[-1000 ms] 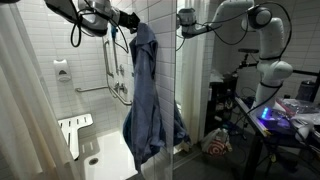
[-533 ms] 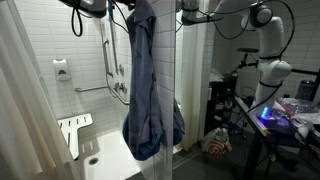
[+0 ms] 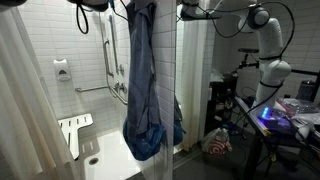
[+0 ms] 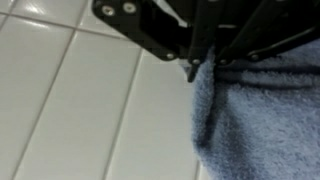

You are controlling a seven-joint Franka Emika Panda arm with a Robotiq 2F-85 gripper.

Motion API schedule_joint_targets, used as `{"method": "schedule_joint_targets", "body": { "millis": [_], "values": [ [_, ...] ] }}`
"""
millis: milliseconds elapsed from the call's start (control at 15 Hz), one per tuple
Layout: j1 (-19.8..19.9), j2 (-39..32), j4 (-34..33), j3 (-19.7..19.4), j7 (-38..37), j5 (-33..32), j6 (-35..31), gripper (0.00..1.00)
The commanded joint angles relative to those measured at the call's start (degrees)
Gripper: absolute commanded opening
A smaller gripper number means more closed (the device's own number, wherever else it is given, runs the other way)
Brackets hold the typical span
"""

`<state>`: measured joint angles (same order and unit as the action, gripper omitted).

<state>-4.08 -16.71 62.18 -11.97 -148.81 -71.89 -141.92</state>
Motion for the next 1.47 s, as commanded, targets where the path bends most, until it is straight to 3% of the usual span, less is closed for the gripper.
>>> {"method": "schedule_joint_targets", "body": {
  "millis": [0, 200, 533, 867, 1400],
  "values": [
    [-0.34, -5.60, -3.01, -3.61, -1.94, -1.51, 0.88, 0.01],
    [-1.14, -7.71, -3.77, -5.20, -1.14, -2.82, 4.22, 0.01],
    [-3.39, -7.17, 0.76, -5.28, -1.65, -6.72, 12.24, 0.01],
    [-4.27, -8.64, 2.29, -5.18, -1.58, -6.52, 17.12, 0.01],
    [-4.68, -9.45, 1.93, -5.13, -1.40, -6.30, 16.15, 0.01]
  ]
}}
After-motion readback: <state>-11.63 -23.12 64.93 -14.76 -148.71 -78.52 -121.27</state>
